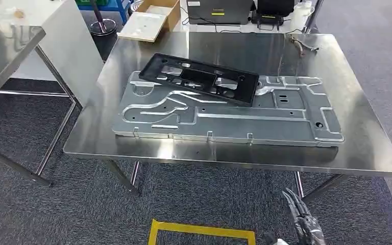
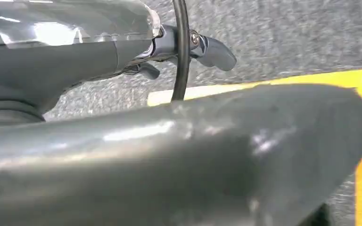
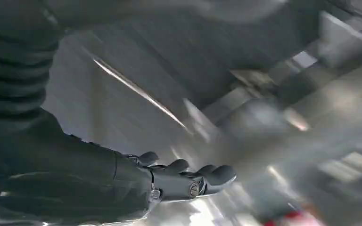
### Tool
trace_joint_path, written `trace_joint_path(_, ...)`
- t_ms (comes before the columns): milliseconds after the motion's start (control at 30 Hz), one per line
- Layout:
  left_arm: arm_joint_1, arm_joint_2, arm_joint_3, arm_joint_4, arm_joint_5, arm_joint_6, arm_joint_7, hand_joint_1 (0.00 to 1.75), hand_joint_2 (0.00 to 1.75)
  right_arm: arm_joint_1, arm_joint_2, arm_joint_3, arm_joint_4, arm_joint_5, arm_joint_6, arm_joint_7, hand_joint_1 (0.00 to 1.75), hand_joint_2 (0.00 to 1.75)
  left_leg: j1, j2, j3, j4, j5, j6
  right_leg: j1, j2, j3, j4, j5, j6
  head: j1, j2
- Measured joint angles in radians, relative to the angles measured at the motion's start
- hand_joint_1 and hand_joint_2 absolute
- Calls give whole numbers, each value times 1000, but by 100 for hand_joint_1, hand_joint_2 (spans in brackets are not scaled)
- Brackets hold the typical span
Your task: Take the parts from the cabinet and place them on the table.
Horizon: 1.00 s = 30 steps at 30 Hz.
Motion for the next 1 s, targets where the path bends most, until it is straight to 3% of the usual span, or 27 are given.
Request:
trace_joint_path(33, 0, 0, 2, 0, 0, 0, 0, 0, 0, 0, 0, -40, 44, -23, 26, -14, 0, 0, -7, -1, 67, -81, 20, 13, 2, 0, -14, 6, 8, 2, 0, 0)
trace_joint_path(67, -2, 0, 5, 0, 0, 0, 0, 0, 0, -1, 0, -72, 83, -32, 38, -29, 0, 0, -15, -3, 148, -191, -10, 32, -2, -1, -21, 10, 17, 3, 0, 0)
trace_joint_path(100, -4, 0, 8, -1, 0, 0, 0, 0, 0, -1, 0, -92, 109, -34, 40, -38, 0, 0, -17, -1, 201, -285, -43, 40, 3, -1, -26, 12, 26, 9, 0, 0)
trace_joint_path(133, -7, 0, 11, -1, 0, 0, 0, 0, 0, -1, 0, -112, 134, -35, 40, -41, 0, 0, -20, -1, 196, -292, -45, 35, -2, -4, -25, 4, 39, 17, 0, 0)
trace_joint_path(200, -7, -2, 16, -1, 0, 0, 0, 0, 0, -1, 7, -139, 172, -36, 41, -44, 0, 0, -29, 1, 186, -301, -26, 50, -10, -4, -27, -8, 64, 28, 0, 0)
trace_joint_path(233, -5, -5, 17, -1, 0, 0, 0, 0, 0, 2, 14, -150, 183, -38, 40, -44, 0, 0, -23, 3, 176, -324, 0, 56, -1, 1, -25, -18, 78, 35, 0, 0)
trace_joint_path(267, -8, -10, 17, -1, 0, 0, 0, 0, 0, 4, 27, -164, 198, -39, 40, -44, 0, 0, -16, 13, 171, -335, 23, 58, -6, 7, -43, -4, 41, 37, 0, 0)
trace_joint_path(300, -8, -10, 18, -1, 0, 0, 0, 0, 0, 5, 43, -176, 209, -40, 41, -43, 0, 0, -16, 13, 155, -340, 38, 67, -8, 12, -54, 35, -29, 39, 0, 0)
trace_joint_path(333, -5, -10, 18, -1, 0, 0, 0, 0, 0, 5, 56, -186, 221, -43, 48, -33, 0, 0, -16, 14, 138, -339, 53, 66, -11, 12, -66, 97, -98, 43, 0, 0)
trace_joint_path(367, -5, -10, 18, -1, 0, 0, 0, 0, 0, 4, 69, -192, 231, -43, 55, -21, 0, 0, -16, 16, 120, -335, 63, 65, -15, 12, -76, 164, -148, 47, 0, 0)
trace_joint_path(400, -5, -10, 18, -1, 0, 0, 1, 0, 0, 4, 86, -200, 248, -45, 57, -8, 0, 0, -16, 17, 102, -329, 73, 63, -17, 12, -82, 226, -173, 53, 0, 0)
trace_joint_path(433, -6, -10, 18, -1, 0, 0, 1, 0, 0, -1, 111, -213, 275, -42, 53, 4, 0, 0, -15, 18, 81, -319, 83, 59, -22, 12, -78, 269, -160, 58, 0, 0)
trace_joint_path(467, -6, -11, 19, -1, -1, 0, 0, 0, 0, -12, 131, -233, 309, -30, 46, 9, 0, 0, -12, 20, 61, -307, 90, 55, -28, 12, -57, 269, -124, 64, 0, 0)
trace_joint_path(533, -6, -14, 21, -1, -1, 0, -3, 0, 0, -46, 188, -305, 404, 8, 49, 14, 0, 0, -3, 21, 13, -273, 100, 42, -40, 12, 35, 173, -50, 77, 0, 0)
trace_joint_path(567, -7, -14, 23, -1, -1, 0, -6, 0, 0, -71, 216, -350, 451, 11, 77, 12, 0, 0, -2, 20, -6, -253, 103, 35, -46, 12, 95, 92, -59, 84, 0, 0)
trace_joint_path(600, -8, -13, 23, -2, -2, 2, -8, 0, 0, -101, 246, -412, 512, 20, 110, 11, 0, 0, -4, 20, -26, -237, 105, 27, -40, 15, 140, 13, -111, 90, 1, 0)
trace_joint_path(633, -8, -14, 24, -2, -2, 4, -10, 0, 0, -128, 266, -469, 561, 40, 115, 16, 0, 0, -6, 19, -31, -227, 110, 19, -35, 20, 139, 1, -124, 67, -3, 0)
trace_joint_path(667, -10, -14, 24, -2, -3, 7, -14, 0, 0, -150, 289, -526, 612, 69, 106, 25, 0, 0, -6, 19, -33, -223, 118, 12, -34, 15, 131, 0, -123, 61, -2, 0)
trace_joint_path(733, -6, -14, 26, -2, -4, 14, -18, 0, 0, -199, 320, -654, 749, 128, 73, 68, 0, 0, 2, 18, -39, -229, 139, -2, -28, 12, 117, 4, -105, 38, -2, 0)
trace_joint_path(767, -6, -15, 26, -2, -4, 15, -19, 0, 0, -224, 322, -702, 806, 144, 62, 82, 0, 0, 7, 14, -47, -217, 114, -9, -29, 5, 105, 5, -93, 24, -3, 0)
trace_joint_path(800, -4, -16, 26, -1, -6, 16, -20, 0, 0, -243, 322, -744, 858, 156, 53, 92, 0, 0, 7, 10, -63, -183, 53, -12, -28, 5, 90, 5, -81, 17, -3, 0)
trace_joint_path(867, -5, -17, 27, -1, -7, 17, -21, 0, 0, -267, 321, -803, 932, 164, 47, 104, 0, 0, 7, 6, -97, -47, -77, -15, -24, 4, 57, 5, -56, 11, -3, 0)
trace_joint_path(900, -5, -17, 28, -2, -7, 18, -23, 0, 0, -280, 321, -832, 971, 163, 51, 116, 0, 0, 7, 6, -105, 22, -112, -14, -19, 3, 41, 6, -43, 8, -3, 0)
trace_joint_path(933, -6, -17, 30, -2, -8, 18, -27, 0, 0, -295, 319, -859, 1007, 154, 63, 128, 0, 0, 6, 6, -100, 61, -114, -12, -15, 3, 23, 9, -31, 7, -3, 0)
trace_joint_path(967, -6, -17, 31, -2, -9, 18, -29, 0, 0, -310, 316, -883, 1037, 146, 75, 137, 0, 0, 5, 5, -79, 66, -90, -7, -12, 3, 6, 11, -20, 7, -3, 0)
trace_joint_path(1000, -6, -17, 31, -2, -10, 18, -33, 0, 0, -322, 311, -917, 1074, 141, 85, 151, 0, 0, 3, 5, -39, 36, -50, 0, -8, 3, -9, 12, -9, 7, -3, 0)
